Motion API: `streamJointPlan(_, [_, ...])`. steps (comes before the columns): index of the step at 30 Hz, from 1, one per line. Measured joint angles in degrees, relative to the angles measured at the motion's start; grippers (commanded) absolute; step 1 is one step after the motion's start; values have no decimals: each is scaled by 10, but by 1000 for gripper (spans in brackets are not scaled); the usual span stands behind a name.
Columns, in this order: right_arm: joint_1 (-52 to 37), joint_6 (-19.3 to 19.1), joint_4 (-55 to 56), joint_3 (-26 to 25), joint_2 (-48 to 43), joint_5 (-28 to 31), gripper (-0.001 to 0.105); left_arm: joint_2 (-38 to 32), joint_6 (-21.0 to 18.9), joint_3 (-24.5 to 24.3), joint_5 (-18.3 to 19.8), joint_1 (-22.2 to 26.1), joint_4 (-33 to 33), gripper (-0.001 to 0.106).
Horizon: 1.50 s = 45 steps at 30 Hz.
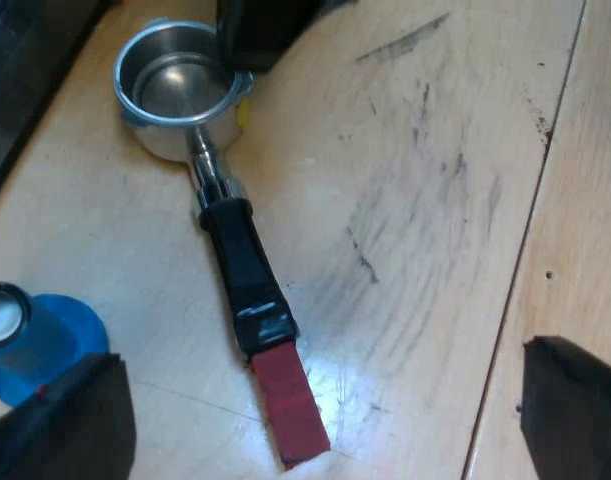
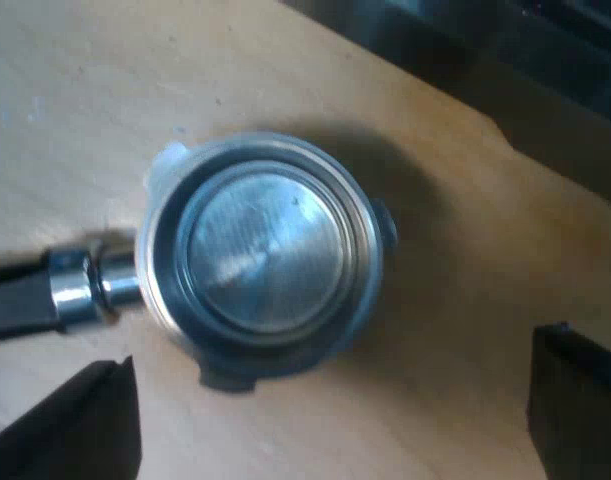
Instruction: Put the handle in the coffee machine
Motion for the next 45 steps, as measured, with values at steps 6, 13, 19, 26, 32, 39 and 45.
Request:
streamJointPlan(6, [0, -12, -32, 0, 16, -1, 79, 0, -14, 0, 0, 0, -5, 80])
streamJointPlan(13, [0, -27, -36, 0, 28, -1, 79, 0, -15, 0, 0, 0, -7, 80])
streamJointPlan(19, [0, -37, -39, 0, 34, -1, 79, 0, -15, 0, 0, 0, -17, 80])
streamJointPlan(26, [0, -45, -53, 0, 34, -21, 79, 0, -15, 0, -1, 0, -23, 80])
streamJointPlan(32, [0, -54, -57, 0, 34, -27, 79, 0, -15, 0, -1, 0, -23, 80])
streamJointPlan(39, [0, -57, -61, -3, 46, -46, 79, 0, -15, 0, -1, 0, -23, 80])
streamJointPlan(45, [0, -58, -86, -3, 84, -48, 79, 0, -15, 0, -1, 0, -23, 80])
